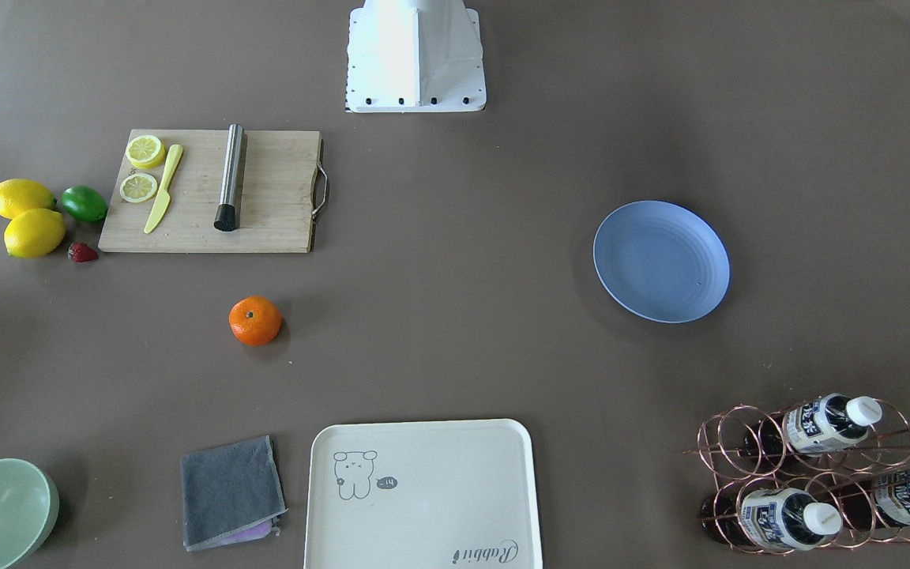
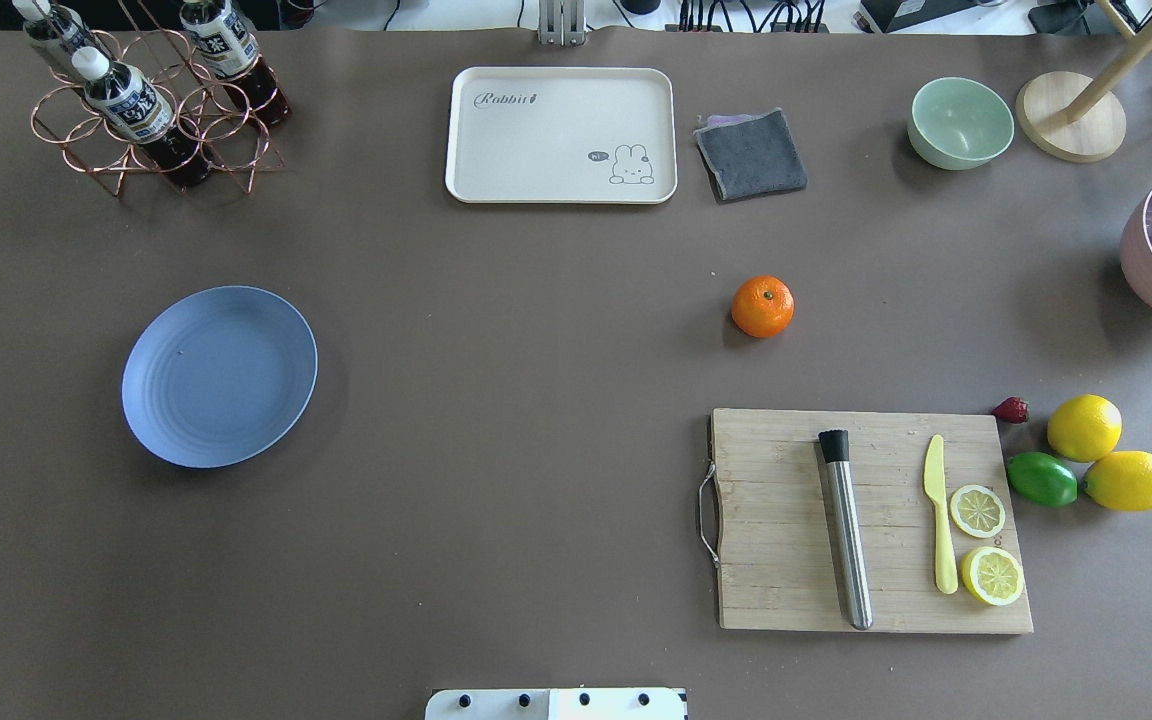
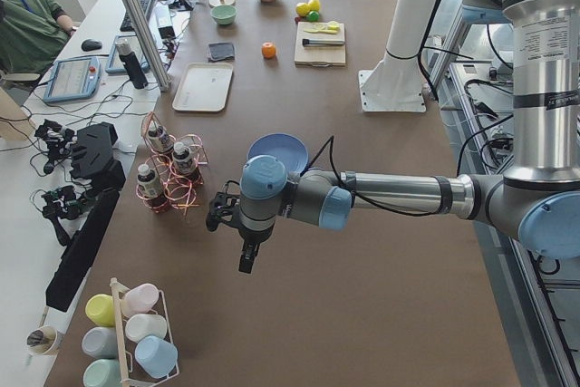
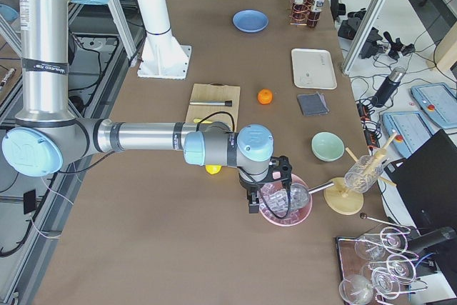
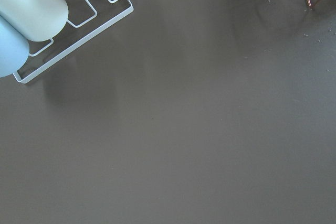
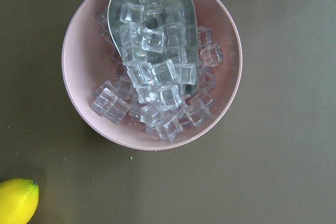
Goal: Pick orange to plate
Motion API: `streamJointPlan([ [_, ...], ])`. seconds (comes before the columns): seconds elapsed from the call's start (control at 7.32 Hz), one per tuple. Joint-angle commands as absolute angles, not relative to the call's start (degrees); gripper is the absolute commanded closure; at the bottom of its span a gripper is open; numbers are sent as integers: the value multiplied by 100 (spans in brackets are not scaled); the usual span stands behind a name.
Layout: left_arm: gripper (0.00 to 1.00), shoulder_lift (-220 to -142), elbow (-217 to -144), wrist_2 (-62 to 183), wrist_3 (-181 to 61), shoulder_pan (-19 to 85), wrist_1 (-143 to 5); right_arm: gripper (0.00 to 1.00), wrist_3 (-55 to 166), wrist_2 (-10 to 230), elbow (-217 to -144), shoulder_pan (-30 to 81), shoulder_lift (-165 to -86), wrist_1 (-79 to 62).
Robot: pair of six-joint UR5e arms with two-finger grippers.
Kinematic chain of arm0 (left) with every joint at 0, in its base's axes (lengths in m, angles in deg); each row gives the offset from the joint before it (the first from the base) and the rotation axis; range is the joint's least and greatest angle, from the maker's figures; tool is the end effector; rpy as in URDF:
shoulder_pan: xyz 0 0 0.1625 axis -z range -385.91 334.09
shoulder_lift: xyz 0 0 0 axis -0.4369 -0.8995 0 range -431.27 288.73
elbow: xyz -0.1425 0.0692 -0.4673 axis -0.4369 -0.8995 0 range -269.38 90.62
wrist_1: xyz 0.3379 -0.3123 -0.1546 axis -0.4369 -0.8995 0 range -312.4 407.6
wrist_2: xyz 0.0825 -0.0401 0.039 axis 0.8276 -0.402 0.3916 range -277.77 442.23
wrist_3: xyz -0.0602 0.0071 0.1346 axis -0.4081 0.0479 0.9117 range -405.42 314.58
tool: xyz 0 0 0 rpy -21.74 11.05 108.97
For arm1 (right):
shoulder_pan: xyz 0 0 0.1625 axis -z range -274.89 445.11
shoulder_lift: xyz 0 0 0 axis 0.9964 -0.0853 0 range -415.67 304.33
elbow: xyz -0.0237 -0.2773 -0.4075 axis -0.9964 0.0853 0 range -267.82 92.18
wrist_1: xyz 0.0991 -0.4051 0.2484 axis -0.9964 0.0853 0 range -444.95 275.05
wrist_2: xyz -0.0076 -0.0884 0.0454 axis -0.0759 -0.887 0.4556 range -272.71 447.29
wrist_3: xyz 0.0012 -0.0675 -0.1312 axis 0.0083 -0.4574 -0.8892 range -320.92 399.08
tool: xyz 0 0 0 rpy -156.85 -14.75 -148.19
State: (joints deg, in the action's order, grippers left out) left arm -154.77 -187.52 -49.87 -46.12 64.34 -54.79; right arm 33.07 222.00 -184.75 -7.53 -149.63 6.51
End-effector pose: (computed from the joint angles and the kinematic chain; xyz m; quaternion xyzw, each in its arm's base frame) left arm -0.0366 -0.5338 0.7215 0.1125 0.3570 0.0362 0.9266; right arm 0.0541 -0.5325 0.7328 0.0408 -0.3783 -0.0322 0.9242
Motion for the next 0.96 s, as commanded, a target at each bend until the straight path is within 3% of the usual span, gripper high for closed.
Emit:
streamJointPlan([
  [0.0,2,-15477,-18738,-4996,-4594,6436,-5479,0,3302,22203,-18441,-753,-14945,646],
  [0.82,2,-15529,-18756,-4987,-4612,6436,-5479,0,3415,22168,-18441,-902,-14910,646],
])
